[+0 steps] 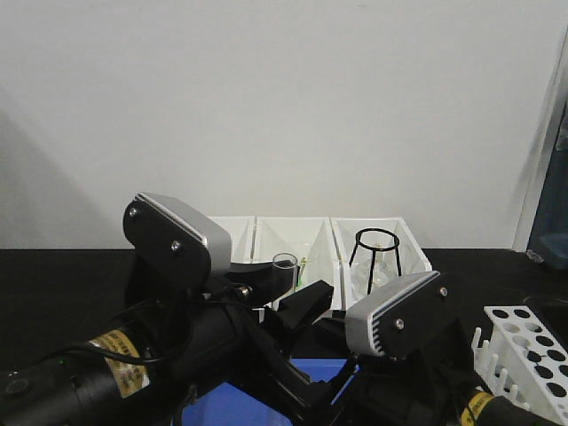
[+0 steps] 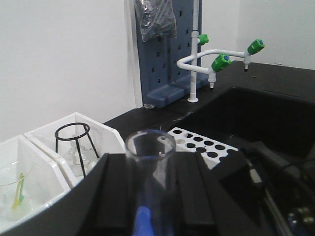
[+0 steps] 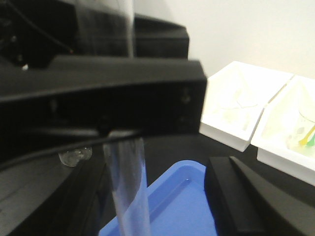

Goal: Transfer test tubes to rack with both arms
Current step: 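Bring the test tube toward the right gripper and grasp it there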

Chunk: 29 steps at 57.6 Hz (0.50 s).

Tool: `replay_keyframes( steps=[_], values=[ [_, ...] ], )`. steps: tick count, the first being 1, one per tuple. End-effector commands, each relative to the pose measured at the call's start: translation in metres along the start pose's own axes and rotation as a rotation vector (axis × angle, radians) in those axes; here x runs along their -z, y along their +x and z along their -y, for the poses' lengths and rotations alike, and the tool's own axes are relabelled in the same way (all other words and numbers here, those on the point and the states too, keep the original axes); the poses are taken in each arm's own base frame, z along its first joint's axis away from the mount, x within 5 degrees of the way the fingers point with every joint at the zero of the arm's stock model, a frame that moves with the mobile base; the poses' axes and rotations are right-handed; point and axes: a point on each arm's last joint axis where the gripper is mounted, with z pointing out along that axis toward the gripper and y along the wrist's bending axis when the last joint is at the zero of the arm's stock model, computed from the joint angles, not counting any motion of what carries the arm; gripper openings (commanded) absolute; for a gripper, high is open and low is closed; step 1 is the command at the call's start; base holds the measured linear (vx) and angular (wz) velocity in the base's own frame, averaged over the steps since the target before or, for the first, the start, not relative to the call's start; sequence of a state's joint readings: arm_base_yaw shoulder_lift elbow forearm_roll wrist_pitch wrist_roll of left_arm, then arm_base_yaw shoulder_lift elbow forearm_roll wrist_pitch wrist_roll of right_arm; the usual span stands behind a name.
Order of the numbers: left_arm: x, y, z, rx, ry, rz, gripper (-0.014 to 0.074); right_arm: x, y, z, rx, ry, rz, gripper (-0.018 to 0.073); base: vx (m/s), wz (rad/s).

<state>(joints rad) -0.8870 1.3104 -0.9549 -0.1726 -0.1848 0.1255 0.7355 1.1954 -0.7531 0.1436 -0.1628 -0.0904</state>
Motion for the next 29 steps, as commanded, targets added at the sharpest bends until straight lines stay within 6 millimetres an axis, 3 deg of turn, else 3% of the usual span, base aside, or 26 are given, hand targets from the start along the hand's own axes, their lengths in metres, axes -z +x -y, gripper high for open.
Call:
replay_keyframes(
  steps=[1,21,29],
  values=[
    [0.007,-0.026,0.006,0.014,0.014,0.146,-0.0022,0.006,-0.024,0.000,0.004,0.006,0.151,0.0470,0.00,0.00],
    [0.007,-0.024,0.018,0.013,0.053,0.126,-0.0022,0.006,-0.024,0.000,0.004,0.006,0.153,0.0468,0.00,0.00],
    [0.007,-0.021,0.018,0.012,0.057,0.097,-0.0022,0.006,-0.025,0.000,0.004,0.007,0.163,0.0422,0.00,0.00]
  ],
)
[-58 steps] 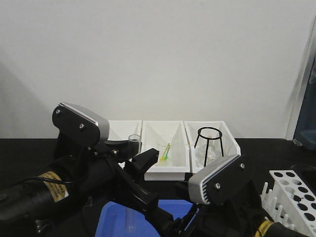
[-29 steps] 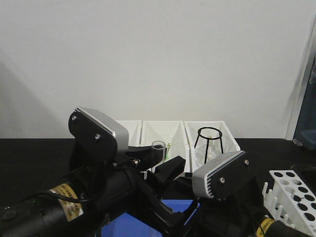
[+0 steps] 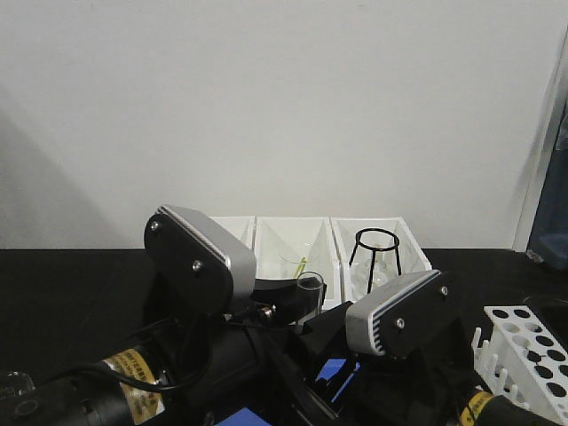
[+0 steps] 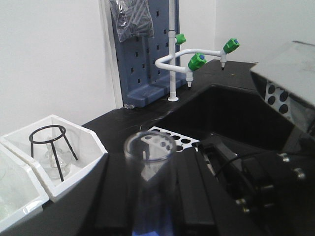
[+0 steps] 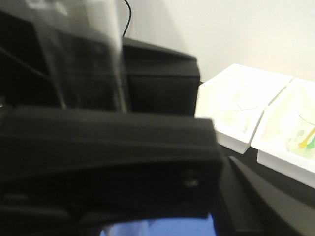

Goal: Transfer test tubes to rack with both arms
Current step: 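Bring the test tube toward the right gripper and grasp it there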

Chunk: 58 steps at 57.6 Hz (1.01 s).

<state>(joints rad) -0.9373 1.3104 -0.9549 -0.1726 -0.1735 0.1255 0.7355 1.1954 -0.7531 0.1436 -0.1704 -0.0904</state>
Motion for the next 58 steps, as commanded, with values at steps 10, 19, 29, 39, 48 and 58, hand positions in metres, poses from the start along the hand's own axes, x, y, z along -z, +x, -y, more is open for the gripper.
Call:
replay_keyframes(
  steps=[10,19,29,39,48,58],
  values=[
    [0.0062,-0.0225,0.0029,0.013,0.006,0.106,-0.0022,0.0058,-0.0260,0.0001,0.005,0.007,0.173,0.0239,0.00,0.00],
    [0.0062,-0.0226,0.0029,0.013,0.006,0.106,-0.0022,0.0059,-0.0262,0.0002,0.009,0.008,0.175,0.0042,0.00,0.00],
    [0.0062,-0.0227,0.0028,0.013,0.006,0.108,-0.0022,0.0059,-0.0262,0.0002,0.009,0.008,0.175,-0.0013,0.00,0.00],
    [0.0063,-0.0233,0.0028,0.012,0.005,0.114,-0.0005,0.0059,-0.0262,0.0002,0.012,0.008,0.175,-0.0011,0.00,0.00],
    [0.0062,-0.0230,0.0029,-0.002,0.005,0.111,0.0080,0.0059,-0.0262,0.0005,0.012,0.009,0.175,-0.0011,0.00,0.00],
    [0.0062,-0.0227,0.0029,-0.001,0.006,0.107,0.0293,0.0059,-0.0261,0.0005,0.012,0.009,0.174,-0.0011,0.00,0.00]
  ],
)
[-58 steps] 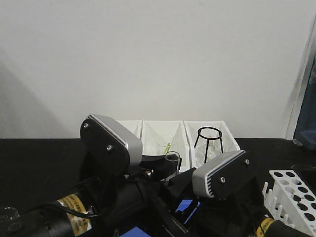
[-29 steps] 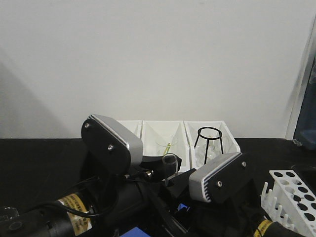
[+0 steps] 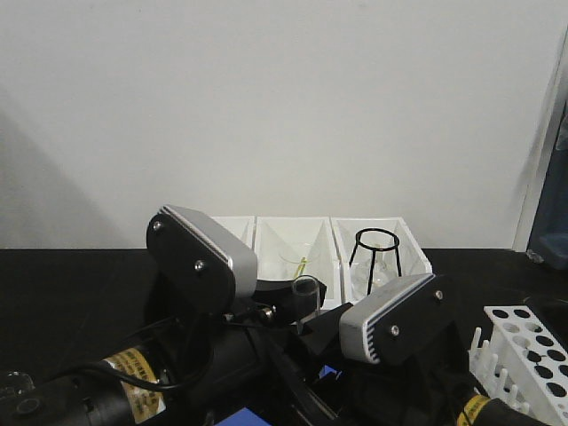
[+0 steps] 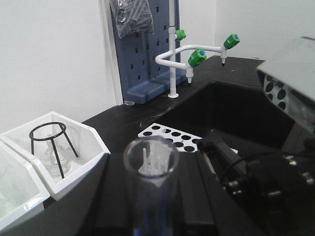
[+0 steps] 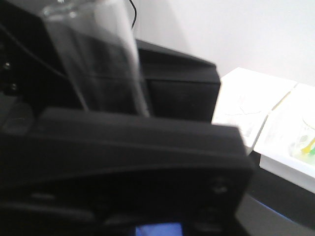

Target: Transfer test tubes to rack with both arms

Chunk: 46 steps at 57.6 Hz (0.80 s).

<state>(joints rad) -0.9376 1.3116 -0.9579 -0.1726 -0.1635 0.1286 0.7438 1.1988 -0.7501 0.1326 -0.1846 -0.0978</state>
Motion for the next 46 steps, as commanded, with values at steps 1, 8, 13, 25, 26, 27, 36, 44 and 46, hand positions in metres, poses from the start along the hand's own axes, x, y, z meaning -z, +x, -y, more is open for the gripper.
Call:
replay_keyframes(
  steps=[1,8,13,25,26,27,36,44,46],
  values=[
    [0.007,-0.023,0.003,0.002,0.004,0.115,0.0311,0.006,-0.027,0.003,-0.007,0.019,0.166,-0.0011,0.00,0.00],
    [0.007,-0.023,0.003,0.005,0.003,0.117,0.0429,0.006,-0.026,0.003,-0.007,0.019,0.163,-0.0011,0.00,0.00],
    [0.009,-0.025,0.002,0.005,0.002,0.130,0.0475,0.006,-0.026,0.003,-0.007,0.018,0.157,-0.0011,0.00,0.00],
    [0.030,-0.050,0.001,0.006,-0.007,0.286,0.0481,0.006,-0.025,0.003,-0.007,0.017,0.144,-0.0008,0.00,0.00],
    [0.032,-0.052,0.001,0.004,-0.008,0.300,0.0480,0.006,-0.025,0.003,-0.007,0.017,0.144,-0.0008,0.00,0.00],
    [0.034,-0.055,0.001,0.000,-0.008,0.314,0.0479,0.006,-0.025,0.003,-0.007,0.017,0.144,-0.0008,0.00,0.00],
    [0.055,-0.074,0.000,-0.029,-0.022,0.445,0.0478,0.006,-0.025,0.003,-0.007,0.017,0.144,-0.0007,0.00,0.00],
    [0.074,-0.086,0.000,-0.077,-0.035,0.496,0.0478,0.006,-0.025,0.003,-0.006,0.017,0.144,-0.0007,0.00,0.00],
    [0.078,-0.088,0.000,-0.096,-0.039,0.503,0.0477,0.006,-0.025,0.004,-0.003,0.021,0.146,-0.0007,0.00,0.00]
  ],
)
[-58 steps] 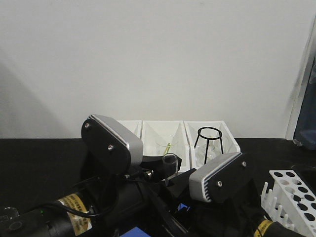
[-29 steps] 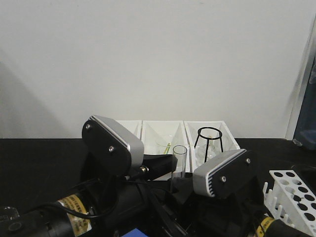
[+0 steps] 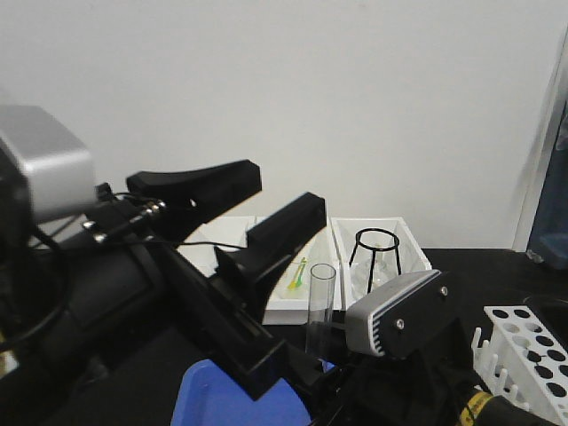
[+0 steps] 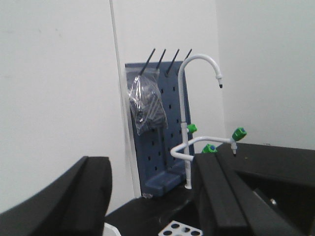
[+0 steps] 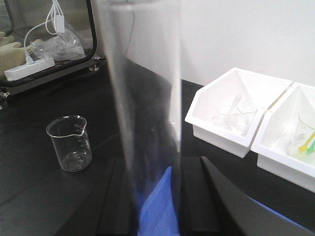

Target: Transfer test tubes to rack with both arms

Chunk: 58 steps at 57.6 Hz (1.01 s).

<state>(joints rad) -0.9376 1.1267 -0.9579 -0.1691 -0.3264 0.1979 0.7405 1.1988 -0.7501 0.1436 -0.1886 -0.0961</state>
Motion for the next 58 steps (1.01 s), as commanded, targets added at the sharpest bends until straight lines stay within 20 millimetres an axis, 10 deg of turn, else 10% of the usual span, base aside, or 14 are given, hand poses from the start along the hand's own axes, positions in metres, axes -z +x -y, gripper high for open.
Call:
replay_keyframes(
  steps=[1,21,37,44,58],
  values=[
    [0.013,-0.035,-0.001,-0.040,-0.015,0.161,0.0477,0.006,-0.025,0.003,0.013,0.017,0.142,-0.0007,0.00,0.00],
    [0.022,-0.027,-0.020,-0.064,-0.072,-0.020,0.0372,0.019,-0.030,0.085,0.008,0.338,0.199,-0.0007,0.00,0.00],
    [0.023,-0.021,-0.021,-0.064,-0.062,-0.090,0.0126,0.074,-0.025,0.181,-0.029,0.761,0.212,-0.0007,0.00,0.00],
    [0.023,-0.020,-0.021,-0.065,-0.061,-0.094,-0.0024,0.096,-0.023,0.203,-0.035,0.878,0.216,-0.0007,0.00,0.00],
    [0.023,-0.015,-0.019,-0.064,-0.040,-0.155,-0.0019,0.099,-0.007,0.230,-0.035,0.960,0.196,-0.0007,0.00,0.00]
  ],
)
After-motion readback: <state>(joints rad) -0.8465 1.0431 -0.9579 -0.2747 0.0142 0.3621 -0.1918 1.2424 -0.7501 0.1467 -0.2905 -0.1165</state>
